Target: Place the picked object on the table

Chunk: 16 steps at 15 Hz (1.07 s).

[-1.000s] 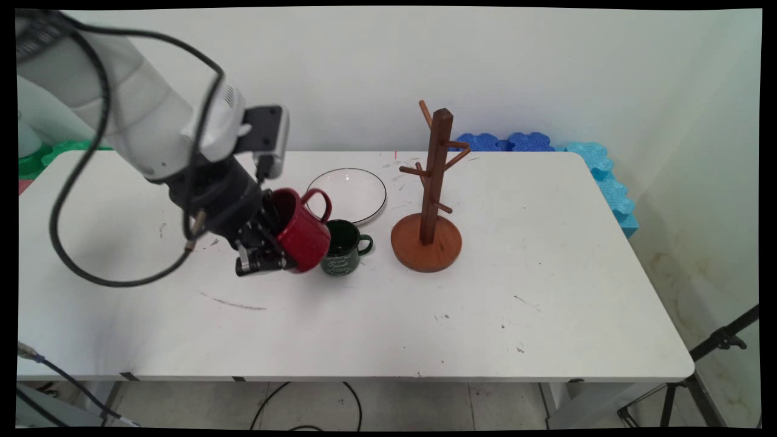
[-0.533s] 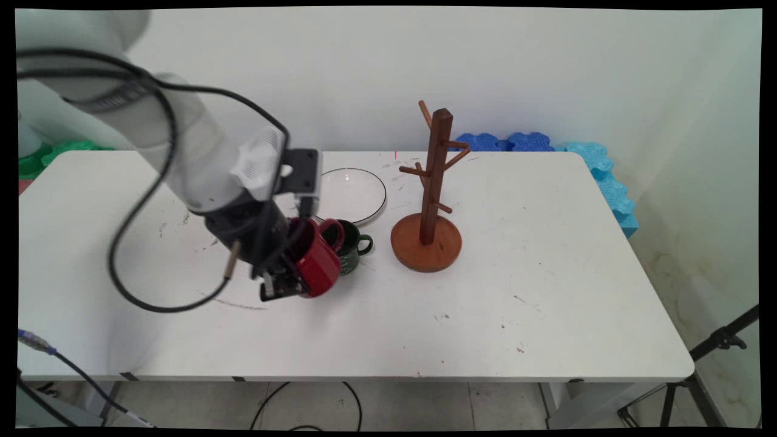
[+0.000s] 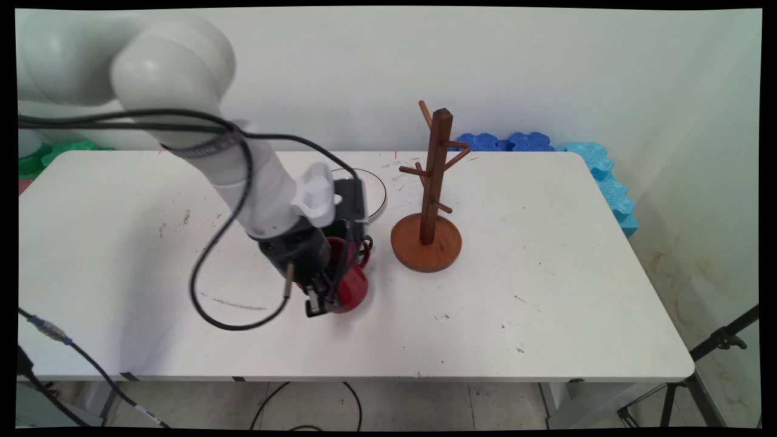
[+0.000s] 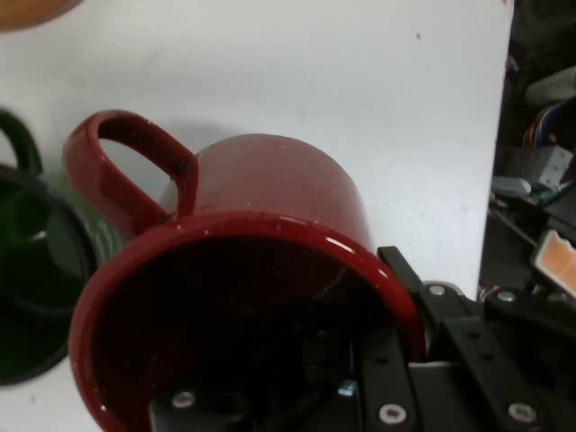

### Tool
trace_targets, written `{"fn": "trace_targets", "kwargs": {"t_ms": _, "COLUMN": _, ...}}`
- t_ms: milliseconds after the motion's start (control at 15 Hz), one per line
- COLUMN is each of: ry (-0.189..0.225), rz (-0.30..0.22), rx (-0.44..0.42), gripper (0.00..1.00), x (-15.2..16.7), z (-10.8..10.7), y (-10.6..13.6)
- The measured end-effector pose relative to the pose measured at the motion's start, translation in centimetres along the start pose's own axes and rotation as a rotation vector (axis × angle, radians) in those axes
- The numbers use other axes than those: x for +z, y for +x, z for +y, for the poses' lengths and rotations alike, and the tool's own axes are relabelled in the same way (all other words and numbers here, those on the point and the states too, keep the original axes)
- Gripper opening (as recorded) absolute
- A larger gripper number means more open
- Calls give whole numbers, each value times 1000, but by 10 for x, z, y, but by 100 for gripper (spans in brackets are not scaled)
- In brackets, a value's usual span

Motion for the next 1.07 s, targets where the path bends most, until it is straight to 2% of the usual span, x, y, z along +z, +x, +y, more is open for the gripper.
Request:
{"fn": "trace_targets", "kwargs": {"t_ms": 333, "ry": -7, "rz": 11, "rx": -25, "gripper": 0, "x": 31, "z": -4, "y": 16}}
{"fn": "trace_targets", "kwargs": {"t_ms": 1067, "ry": -7, "rz": 32, "rx": -46, "gripper": 0, "x": 71, "z": -13, "y": 30}}
